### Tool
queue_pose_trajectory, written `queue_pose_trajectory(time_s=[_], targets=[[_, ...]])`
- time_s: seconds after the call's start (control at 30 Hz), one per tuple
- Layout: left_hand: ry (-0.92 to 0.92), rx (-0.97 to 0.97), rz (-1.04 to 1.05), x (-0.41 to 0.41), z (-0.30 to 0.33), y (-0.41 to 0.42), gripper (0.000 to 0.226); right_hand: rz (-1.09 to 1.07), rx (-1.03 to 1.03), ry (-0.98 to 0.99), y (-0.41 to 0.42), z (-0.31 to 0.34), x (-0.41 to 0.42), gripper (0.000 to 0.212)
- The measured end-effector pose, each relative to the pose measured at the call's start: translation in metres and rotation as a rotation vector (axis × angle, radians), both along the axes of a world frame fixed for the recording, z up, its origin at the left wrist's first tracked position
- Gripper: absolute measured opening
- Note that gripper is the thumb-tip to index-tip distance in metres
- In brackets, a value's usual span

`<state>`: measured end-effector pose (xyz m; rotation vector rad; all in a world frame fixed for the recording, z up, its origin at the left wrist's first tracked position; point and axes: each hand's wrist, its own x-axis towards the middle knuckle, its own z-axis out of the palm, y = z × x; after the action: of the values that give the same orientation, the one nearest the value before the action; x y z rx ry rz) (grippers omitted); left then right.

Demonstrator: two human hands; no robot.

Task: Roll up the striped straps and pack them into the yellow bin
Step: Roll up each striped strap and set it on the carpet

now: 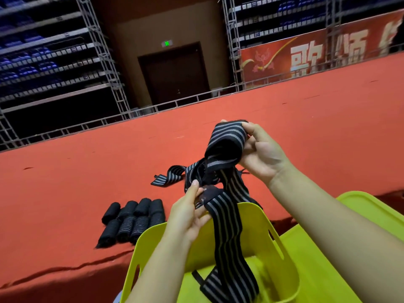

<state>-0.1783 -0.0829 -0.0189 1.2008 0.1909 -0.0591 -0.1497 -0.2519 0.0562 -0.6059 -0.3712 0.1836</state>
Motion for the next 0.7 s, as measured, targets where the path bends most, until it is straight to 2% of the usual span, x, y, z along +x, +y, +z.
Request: queue_pose_trajectory(time_s=[0.07,0.13,0.2,0.33,0.43,0.47,0.53,0.6,0.67,0.7], targets=[[-0.123,-0.005,0.007,-0.015,0.007,-0.008,0.023,-0.027,0.007,-0.027,-0.003,-0.003,-0.014,0.020],[-0.185,-0.019,0.006,-0.027,0.009,-0.012,0.022,-0.032,0.029,-0.036,-0.004,-0.007,-0.029,0.034],[-0.153,-0.045,-0.036,-0.034,0.008,-0.016,0.031,-0.039,-0.029,-0.050,0.000,-0.016,-0.049,0.033],[0.009,-0.137,-0.123,-0.039,0.004,-0.013,0.049,-0.007,-0.277,-0.059,0.018,-0.051,-0.094,0.013],[-0.019,-0.151,-0.082,-0.041,-0.002,-0.003,0.062,-0.080,-0.558,-0.041,0.021,-0.077,-0.110,0.010],[-0.035,-0.154,-0.075,-0.040,-0.003,0.002,0.058,-0.137,-0.654,-0.047,0.020,-0.082,-0.113,0.012],[-0.073,-0.147,-0.093,-0.043,-0.004,0.007,0.035,-0.236,-0.796,-0.070,0.017,-0.089,-0.112,0.021],[-0.096,-0.089,-0.118,-0.046,-0.004,0.009,0.023,-0.263,-0.881,-0.105,0.018,-0.090,-0.111,0.024],[-0.117,-0.003,-0.110,-0.050,-0.004,0.009,0.026,-0.240,-0.900,-0.121,0.022,-0.090,-0.110,0.015],[-0.128,0.033,-0.105,-0.051,-0.004,0.009,0.035,-0.234,-0.897,-0.126,0.023,-0.089,-0.110,0.013]])
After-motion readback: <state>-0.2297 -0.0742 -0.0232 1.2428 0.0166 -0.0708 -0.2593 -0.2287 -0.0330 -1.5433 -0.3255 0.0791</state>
